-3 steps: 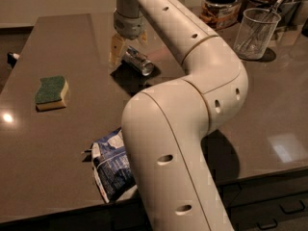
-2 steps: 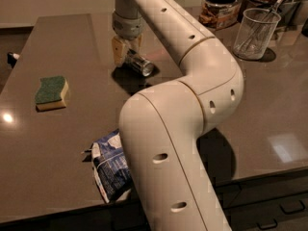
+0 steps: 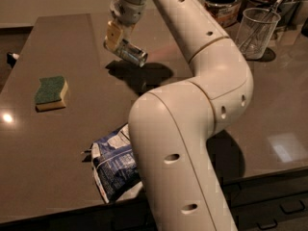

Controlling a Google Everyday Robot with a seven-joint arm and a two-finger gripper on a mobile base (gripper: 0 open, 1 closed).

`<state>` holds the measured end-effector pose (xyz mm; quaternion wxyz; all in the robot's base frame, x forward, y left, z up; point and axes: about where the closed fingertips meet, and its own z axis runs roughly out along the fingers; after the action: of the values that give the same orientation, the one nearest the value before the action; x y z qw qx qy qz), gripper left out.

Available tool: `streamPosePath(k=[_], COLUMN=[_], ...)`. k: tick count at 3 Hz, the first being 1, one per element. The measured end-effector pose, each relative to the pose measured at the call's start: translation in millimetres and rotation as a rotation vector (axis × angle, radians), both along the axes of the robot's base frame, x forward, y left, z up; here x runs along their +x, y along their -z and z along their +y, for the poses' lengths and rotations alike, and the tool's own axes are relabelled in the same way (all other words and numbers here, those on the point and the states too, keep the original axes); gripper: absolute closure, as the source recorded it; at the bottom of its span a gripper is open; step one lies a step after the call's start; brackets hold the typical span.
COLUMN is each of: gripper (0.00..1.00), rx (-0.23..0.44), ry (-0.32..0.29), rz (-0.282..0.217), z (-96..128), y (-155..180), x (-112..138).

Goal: Place redbull can upright

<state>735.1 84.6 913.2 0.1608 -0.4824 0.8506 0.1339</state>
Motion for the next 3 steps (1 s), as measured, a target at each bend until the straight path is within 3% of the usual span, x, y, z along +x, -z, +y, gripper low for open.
streamPosePath(k=[1, 3], gripper=[1.0, 1.0], rx=[0.13, 0.303], ry=[-0.082, -0.078], rz=[-0.065, -0.186], z=[1.4, -19.5], y=[-39.9, -75.9], x=[-8.9, 0.5])
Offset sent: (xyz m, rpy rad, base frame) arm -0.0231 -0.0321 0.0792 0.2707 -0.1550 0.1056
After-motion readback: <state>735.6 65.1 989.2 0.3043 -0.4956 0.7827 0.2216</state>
